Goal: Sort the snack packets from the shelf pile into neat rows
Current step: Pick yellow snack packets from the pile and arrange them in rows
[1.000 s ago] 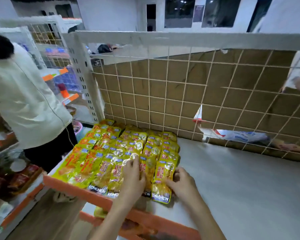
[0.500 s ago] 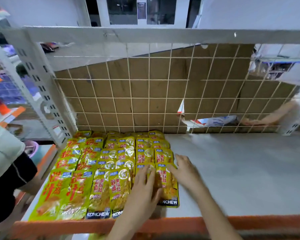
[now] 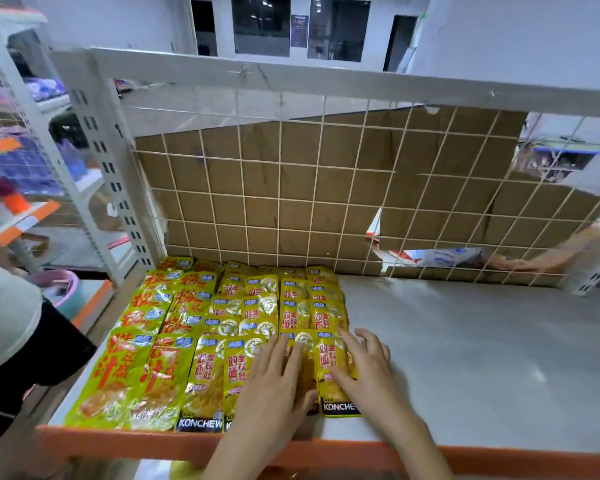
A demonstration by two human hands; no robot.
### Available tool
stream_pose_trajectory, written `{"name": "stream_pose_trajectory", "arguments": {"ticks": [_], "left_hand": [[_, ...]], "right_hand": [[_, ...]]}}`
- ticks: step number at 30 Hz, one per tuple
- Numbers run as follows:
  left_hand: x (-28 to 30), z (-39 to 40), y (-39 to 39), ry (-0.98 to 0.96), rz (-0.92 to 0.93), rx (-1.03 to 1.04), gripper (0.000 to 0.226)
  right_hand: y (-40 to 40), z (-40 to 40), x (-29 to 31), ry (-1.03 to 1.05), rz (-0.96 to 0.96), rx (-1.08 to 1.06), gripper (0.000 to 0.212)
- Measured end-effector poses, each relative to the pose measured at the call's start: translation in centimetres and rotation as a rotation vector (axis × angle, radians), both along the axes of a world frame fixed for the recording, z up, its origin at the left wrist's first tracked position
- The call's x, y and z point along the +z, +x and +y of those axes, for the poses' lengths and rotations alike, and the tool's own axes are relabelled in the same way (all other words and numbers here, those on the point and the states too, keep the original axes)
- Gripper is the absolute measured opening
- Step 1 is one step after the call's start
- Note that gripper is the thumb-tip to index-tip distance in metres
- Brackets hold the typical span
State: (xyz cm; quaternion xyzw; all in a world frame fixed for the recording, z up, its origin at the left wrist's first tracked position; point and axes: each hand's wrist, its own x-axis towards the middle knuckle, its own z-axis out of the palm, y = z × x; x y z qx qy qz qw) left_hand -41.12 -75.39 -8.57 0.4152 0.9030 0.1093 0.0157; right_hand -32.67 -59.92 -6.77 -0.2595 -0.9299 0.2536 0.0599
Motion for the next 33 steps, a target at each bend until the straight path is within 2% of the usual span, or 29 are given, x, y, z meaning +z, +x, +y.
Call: {"name": "stream_pose_trajectory", "arguments": {"ticks": [4, 10, 15, 20, 23, 28, 33], "left_hand": [[-1.2, -1.8, -0.5, -0.031, 0.066, 0.160, 0.078], [-2.3, -2.6, -0.7, -0.027, 0.061, 0.150, 0.072], [-1.7, -2.6, -0.1, 0.025, 0.089, 0.079, 0.066], [-1.8, -1.9, -0.1, 0.010, 0.107, -0.084, 0.057], [-2.1, -1.7, -0.2, 0.039, 0.102, -0.092, 0.065], [-2.1, -1.5, -0.1, 0.093, 0.098, -0.092, 0.059], [-2.0, -1.0, -0.4, 0.068, 0.156, -0.132, 0.059]], "right_hand": [[1.3, -1.3, -0.9, 0.065, -0.029, 0.031, 0.066], [1.8, -1.5, -1.5, 0.121, -0.011, 0.020, 0.067], [2.0, -1.7, -1.8, 0.158, 0.036, 0.040, 0.063], [1.8, -1.9, -2.3, 0.239, 0.162, 0.082, 0.044], [1.8, -2.0, -2.4, 0.263, 0.162, 0.084, 0.042], [1.4, -2.0, -2.6, 0.282, 0.186, 0.061, 0.041], [1.4, -2.1, -2.7, 0.257, 0.167, 0.056, 0.042]]}}
